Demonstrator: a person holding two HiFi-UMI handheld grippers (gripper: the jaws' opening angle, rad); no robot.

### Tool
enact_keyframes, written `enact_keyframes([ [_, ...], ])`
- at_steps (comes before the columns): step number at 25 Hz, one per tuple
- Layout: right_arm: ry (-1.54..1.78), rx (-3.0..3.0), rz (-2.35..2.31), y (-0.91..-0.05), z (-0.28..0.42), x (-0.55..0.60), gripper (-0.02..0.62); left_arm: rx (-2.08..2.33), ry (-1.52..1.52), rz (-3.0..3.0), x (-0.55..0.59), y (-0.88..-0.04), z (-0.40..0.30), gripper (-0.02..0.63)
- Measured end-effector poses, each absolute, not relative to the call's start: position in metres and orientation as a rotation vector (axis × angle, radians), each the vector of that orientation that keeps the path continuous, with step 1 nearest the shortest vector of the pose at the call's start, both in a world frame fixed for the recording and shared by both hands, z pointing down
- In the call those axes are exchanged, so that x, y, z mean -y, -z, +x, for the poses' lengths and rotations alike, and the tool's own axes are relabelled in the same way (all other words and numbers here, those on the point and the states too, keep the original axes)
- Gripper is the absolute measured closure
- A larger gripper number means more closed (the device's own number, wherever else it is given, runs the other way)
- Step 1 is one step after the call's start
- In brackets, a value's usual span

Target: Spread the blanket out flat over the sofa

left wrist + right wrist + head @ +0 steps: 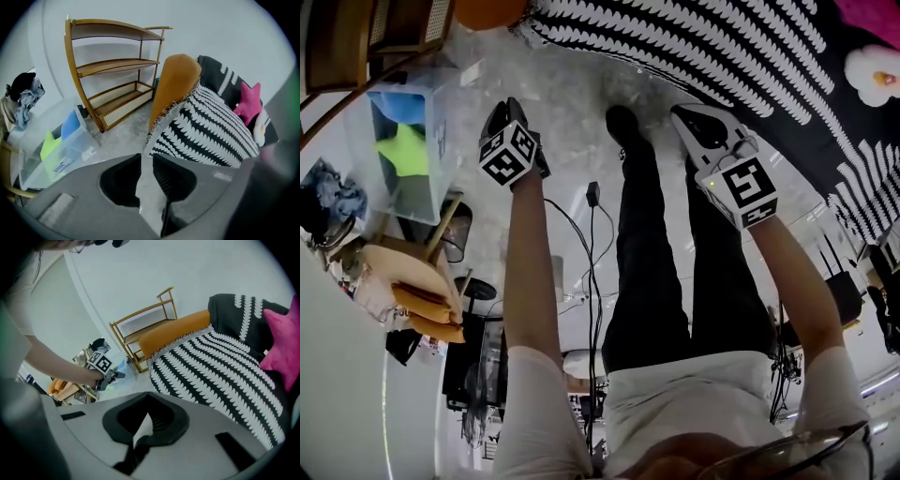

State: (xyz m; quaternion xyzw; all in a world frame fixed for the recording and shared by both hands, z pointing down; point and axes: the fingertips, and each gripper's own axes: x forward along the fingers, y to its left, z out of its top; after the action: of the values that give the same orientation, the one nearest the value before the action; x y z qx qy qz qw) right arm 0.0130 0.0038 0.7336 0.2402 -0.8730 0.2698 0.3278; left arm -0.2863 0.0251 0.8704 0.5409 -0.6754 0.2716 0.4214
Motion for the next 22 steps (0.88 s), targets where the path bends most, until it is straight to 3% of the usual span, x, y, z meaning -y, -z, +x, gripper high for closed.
enact_keyframes([
  [9, -0.619, 2.331, 0.651, -0.649, 0.006, 0.015, 0.598, 1.658, -0.642, 1.498, -0.012, -0.784, -0.252, 0.528],
  [22, -0.548, 2.412, 0.771, -0.413, 0.027, 0.007, 0.598, 1.634, -0.582, 1.823, -0.010, -0.510, -0.183, 0.529],
])
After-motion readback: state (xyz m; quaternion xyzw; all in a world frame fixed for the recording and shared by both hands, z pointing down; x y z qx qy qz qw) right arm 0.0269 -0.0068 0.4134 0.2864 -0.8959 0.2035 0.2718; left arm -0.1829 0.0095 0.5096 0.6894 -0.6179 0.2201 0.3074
